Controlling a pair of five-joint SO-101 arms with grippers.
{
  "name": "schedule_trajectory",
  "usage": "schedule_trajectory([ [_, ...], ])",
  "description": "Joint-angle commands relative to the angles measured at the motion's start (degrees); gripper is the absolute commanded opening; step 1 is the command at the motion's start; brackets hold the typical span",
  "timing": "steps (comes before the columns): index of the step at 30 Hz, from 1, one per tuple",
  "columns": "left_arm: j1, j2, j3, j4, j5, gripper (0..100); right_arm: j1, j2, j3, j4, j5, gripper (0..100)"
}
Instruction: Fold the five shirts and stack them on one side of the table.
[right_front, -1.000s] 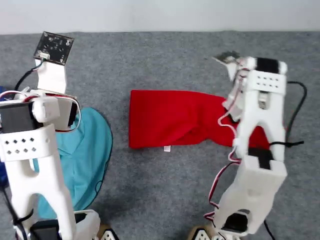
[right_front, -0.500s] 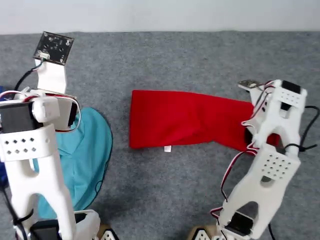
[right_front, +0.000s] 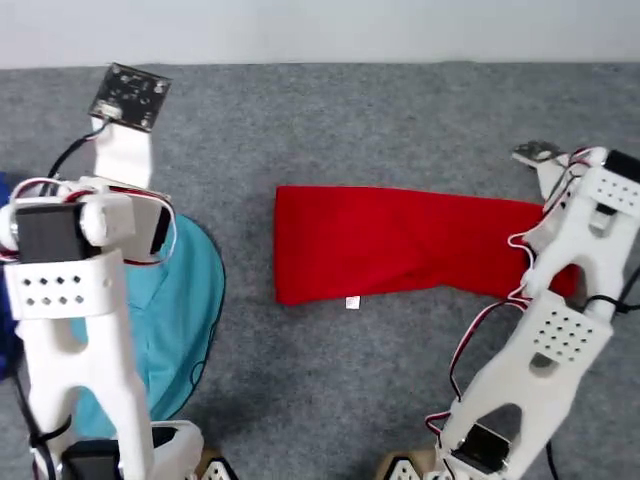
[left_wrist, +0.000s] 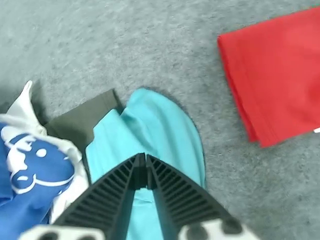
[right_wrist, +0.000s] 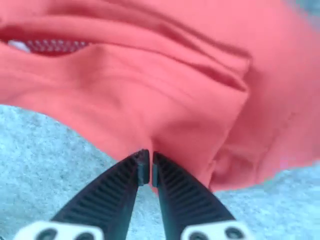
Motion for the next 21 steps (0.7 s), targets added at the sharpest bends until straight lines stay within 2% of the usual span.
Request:
schedule_trajectory([
  [1, 1.93, -1.93, -0.22, 1.14, -0.44, 1, -4.0, -11.21, 0.44, 2.59, -0.88, 2.9],
  [6, 1.32, -1.93, -0.22, 1.14, -0.44, 1, -13.41, -19.56, 11.25, 2.42, -5.27, 2.5],
  [11, -0.44, -1.93, -0.4, 1.05, -0.26, 1, -22.29, -20.18, 16.26, 2.15, -12.84, 2.4],
  [17, -5.54, -1.93, -0.4, 1.05, -0.26, 1, -26.77, -14.99, 16.35, -2.59, -18.9, 0.9],
  [21, -6.68, -1.93, -0.31, 1.05, -0.26, 1, -28.97, -8.75, 16.35, -2.07, -19.78, 1.0],
])
